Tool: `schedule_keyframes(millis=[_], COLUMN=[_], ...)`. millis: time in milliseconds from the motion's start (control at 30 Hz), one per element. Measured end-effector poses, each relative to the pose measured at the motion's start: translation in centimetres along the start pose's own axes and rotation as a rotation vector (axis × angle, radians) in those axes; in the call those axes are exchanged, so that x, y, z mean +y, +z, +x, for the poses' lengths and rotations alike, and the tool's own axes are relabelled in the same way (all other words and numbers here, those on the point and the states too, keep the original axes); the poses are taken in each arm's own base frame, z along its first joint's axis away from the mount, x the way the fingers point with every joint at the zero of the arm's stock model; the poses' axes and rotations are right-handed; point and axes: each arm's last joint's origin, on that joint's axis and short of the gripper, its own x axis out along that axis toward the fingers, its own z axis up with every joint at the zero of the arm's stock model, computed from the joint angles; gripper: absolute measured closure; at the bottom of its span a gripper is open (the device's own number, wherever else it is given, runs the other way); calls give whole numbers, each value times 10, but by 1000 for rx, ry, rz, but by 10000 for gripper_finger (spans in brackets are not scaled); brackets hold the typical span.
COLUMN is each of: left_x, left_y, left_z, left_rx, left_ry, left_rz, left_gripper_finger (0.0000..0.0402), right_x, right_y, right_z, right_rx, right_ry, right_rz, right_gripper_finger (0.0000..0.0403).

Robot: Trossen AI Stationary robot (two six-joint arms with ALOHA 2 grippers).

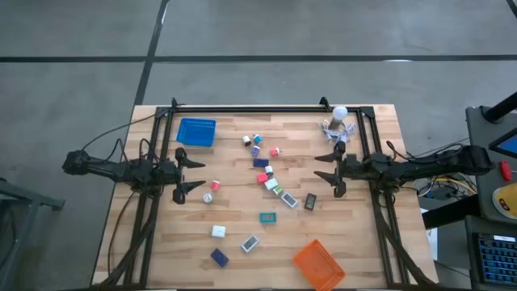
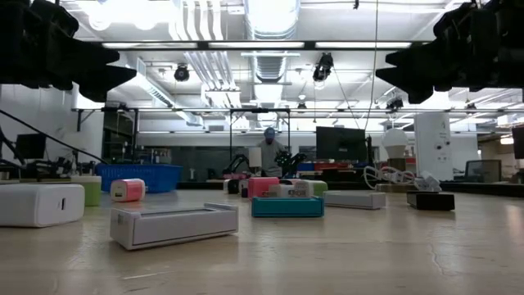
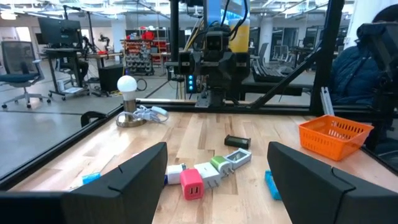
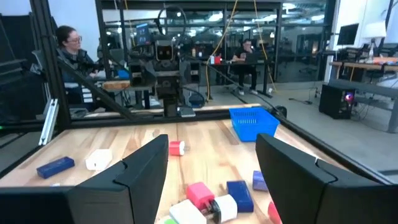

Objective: Pick & Place Office items
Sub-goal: Put the bottom pink and white charger adapter into the orange bin

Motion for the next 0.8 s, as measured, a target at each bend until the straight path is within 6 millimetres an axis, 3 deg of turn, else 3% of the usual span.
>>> schedule_keyframes(millis=[500, 800], left_x=[-6, -7], left_y=[3, -2], left_z=[20, 36], left_rx=[-31, 107], left_ry=[-22, 100], left_rz=[39, 31], left_gripper_finger=[117, 117], right_x=[1, 2], right_y=[-2, -7], right_z=[12, 21], right_rx=[19, 80], right_ry=[2, 11], right_rz=[6, 14], right_gripper_finger=[165, 165])
